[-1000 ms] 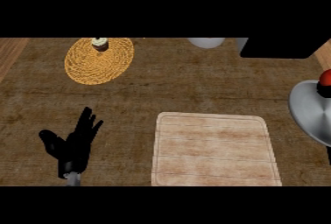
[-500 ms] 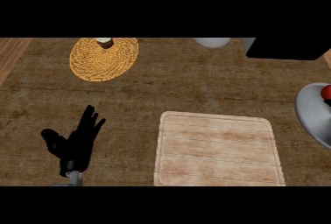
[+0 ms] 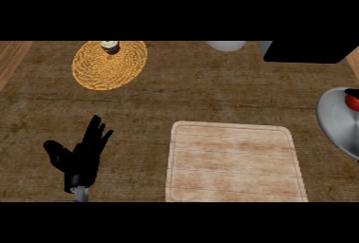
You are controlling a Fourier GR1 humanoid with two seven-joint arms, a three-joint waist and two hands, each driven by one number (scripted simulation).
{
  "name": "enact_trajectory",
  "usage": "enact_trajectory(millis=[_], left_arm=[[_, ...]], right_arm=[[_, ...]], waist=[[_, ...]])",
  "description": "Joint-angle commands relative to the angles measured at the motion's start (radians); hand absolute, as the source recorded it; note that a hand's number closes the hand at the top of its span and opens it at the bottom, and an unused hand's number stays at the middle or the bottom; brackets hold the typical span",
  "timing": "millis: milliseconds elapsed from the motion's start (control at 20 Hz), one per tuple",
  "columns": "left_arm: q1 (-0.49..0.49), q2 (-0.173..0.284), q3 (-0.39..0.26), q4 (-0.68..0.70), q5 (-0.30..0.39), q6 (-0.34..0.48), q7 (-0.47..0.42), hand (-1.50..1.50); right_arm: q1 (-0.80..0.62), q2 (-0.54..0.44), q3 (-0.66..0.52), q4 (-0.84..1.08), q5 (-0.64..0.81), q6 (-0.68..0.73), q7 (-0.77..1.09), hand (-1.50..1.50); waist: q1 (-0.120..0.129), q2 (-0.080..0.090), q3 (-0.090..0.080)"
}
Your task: Pick the tomato from the cutting board and place it in the pan
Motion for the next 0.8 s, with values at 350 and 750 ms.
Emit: enact_trajectory(millis=[350, 750], left_arm=[[0.024, -0.016, 0.021, 0.062, 0.002, 0.005, -0.030, 0.00], [0.044, 0.001, 0.020, -0.009, 0.001, 0.003, 0.030, 0.00]], right_arm=[[0.120, -0.133, -0.215, 0.084, -0.292, 0.482, -0.226, -1.50], [0.258, -0.194, -0.194, 0.084, -0.357, 0.751, -0.308, -1.50]], waist=[[-0.044, -0.013, -0.009], [-0.040, -0.017, -0.011]])
